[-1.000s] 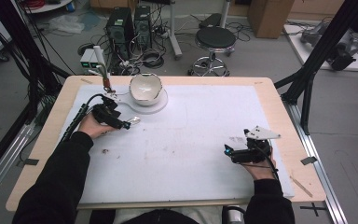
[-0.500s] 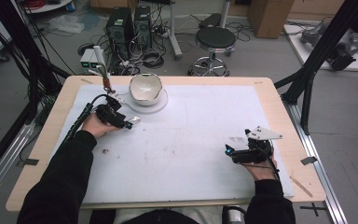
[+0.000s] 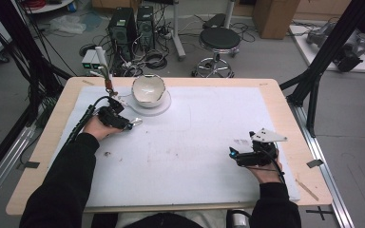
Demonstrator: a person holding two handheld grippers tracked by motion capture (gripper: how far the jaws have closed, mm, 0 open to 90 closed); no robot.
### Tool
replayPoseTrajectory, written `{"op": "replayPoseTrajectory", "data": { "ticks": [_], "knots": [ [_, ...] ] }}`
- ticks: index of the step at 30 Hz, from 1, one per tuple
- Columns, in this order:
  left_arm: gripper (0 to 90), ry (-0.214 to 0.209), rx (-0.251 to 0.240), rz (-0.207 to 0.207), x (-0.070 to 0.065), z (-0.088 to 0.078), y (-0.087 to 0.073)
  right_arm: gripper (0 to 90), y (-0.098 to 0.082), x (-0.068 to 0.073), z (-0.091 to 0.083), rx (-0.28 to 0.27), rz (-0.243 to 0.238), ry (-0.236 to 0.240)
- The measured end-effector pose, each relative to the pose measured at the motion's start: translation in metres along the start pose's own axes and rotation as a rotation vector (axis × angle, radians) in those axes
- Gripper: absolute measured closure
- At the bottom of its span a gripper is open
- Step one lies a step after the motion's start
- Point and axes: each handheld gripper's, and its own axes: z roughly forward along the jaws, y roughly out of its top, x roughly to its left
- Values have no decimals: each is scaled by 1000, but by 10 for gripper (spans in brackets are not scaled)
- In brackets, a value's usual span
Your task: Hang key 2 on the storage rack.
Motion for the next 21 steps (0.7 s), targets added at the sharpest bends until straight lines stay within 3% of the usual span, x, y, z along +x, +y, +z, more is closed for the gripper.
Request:
{"op": "replayPoseTrajectory", "data": {
  "ticks": [1,4,10,16,17,19,21],
  "knots": [
    [744,-7,3,-6,0,-1,0,7,0,0,0,-1,-1,0],
    [750,10,13,25,-2,-4,0,7,0,0,0,2,2,-1],
    [751,32,-32,42,-7,-19,2,7,0,0,0,2,-5,1],
    [752,65,-102,16,-7,-55,0,6,0,1,-2,-7,-3,-1],
    [752,65,-102,16,-7,-55,0,6,0,1,-2,-6,-4,0],
    [752,87,-157,0,-4,-77,-2,7,0,1,-3,-10,-3,1],
    [752,95,-173,-9,-3,-84,-2,7,0,2,-3,-13,-1,2]
  ]
}}
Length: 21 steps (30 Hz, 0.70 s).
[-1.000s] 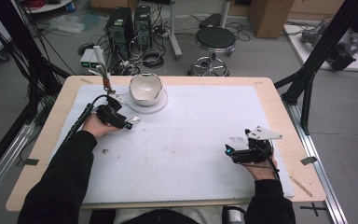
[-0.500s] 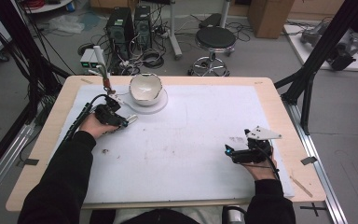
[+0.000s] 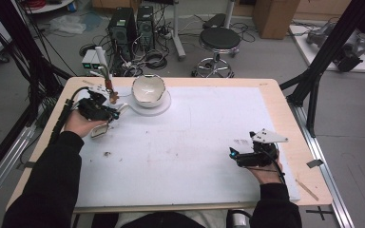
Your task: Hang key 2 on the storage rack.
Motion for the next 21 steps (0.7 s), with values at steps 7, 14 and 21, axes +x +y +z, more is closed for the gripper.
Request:
{"op": "replayPoseTrajectory", "data": {
  "ticks": [7,14,21],
  "knots": [
    [753,52,-127,-70,22,-43,-2,7,0,-1,0,-8,0,4],
    [753,74,-168,-103,35,-58,-6,7,0,-2,1,-4,4,4],
    [753,188,-242,-129,45,-78,-5,7,0,-1,0,-9,4,5]
  ]
}}
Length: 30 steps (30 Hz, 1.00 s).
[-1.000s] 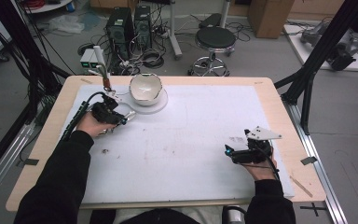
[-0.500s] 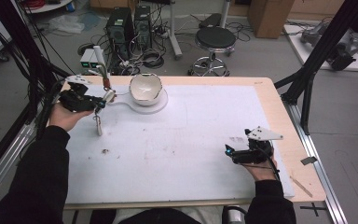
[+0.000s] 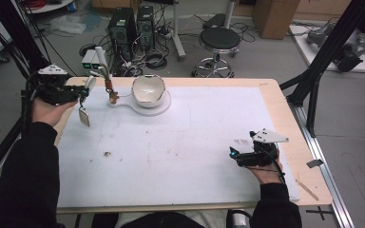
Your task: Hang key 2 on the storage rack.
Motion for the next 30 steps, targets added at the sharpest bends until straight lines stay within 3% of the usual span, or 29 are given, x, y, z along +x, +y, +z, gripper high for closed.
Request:
{"op": "replayPoseTrajectory", "data": {
  "ticks": [1,7,9,12,18,23,30],
  "knots": [
    [753,35,-20,7,3,-2,2,6,0,0,0,0,-1,0],
    [753,106,-44,27,13,-5,11,7,1,1,2,4,-3,2],
    [752,172,-122,96,13,-8,14,7,1,2,2,5,-4,5],
    [753,215,-185,112,13,-12,17,6,0,2,5,19,-9,9],
    [753,217,-229,76,19,-14,27,7,0,4,7,31,-19,6],
    [753,248,-232,103,22,-7,36,7,0,3,7,32,-20,-1],
    [752,238,-207,8,34,5,48,7,1,5,10,38,-26,6]
  ]
}}
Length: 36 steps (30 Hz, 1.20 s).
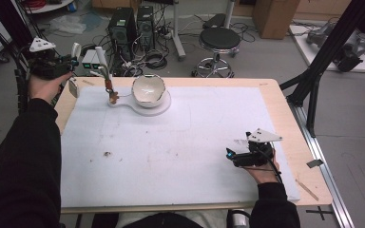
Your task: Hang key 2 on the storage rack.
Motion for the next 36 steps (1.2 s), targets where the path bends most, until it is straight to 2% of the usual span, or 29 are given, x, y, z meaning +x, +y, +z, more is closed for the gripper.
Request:
{"op": "replayPoseTrajectory", "data": {
  "ticks": [1,5,10,13,19,23,28,31,34,35,36],
  "knots": [
    [753,21,6,-18,3,4,3,7,0,0,0,0,1,0],
    [753,24,-24,-56,8,9,8,7,0,0,-1,6,3,-3],
    [753,19,-31,-65,12,16,16,7,0,0,1,8,6,-2],
    [752,35,-30,-73,15,21,23,7,0,-1,1,11,5,-5],
    [753,49,-21,-93,14,26,22,7,-1,-3,-2,0,16,-11],
    [753,38,3,-62,5,34,20,7,-1,-2,-2,8,12,-14],
    [752,27,-4,-64,-2,37,21,6,-1,-1,-2,6,12,-17],
    [752,20,7,-50,-6,40,20,7,-1,-2,-3,2,10,-17],
    [752,27,3,-41,-8,42,19,7,-1,-2,-3,3,13,-14],
    [753,46,9,-33,-8,43,19,7,-1,-2,-3,2,10,-16],
    [752,46,9,-33,-8,43,19,7,-1,-2,-2,3,8,-16]
  ]
}}
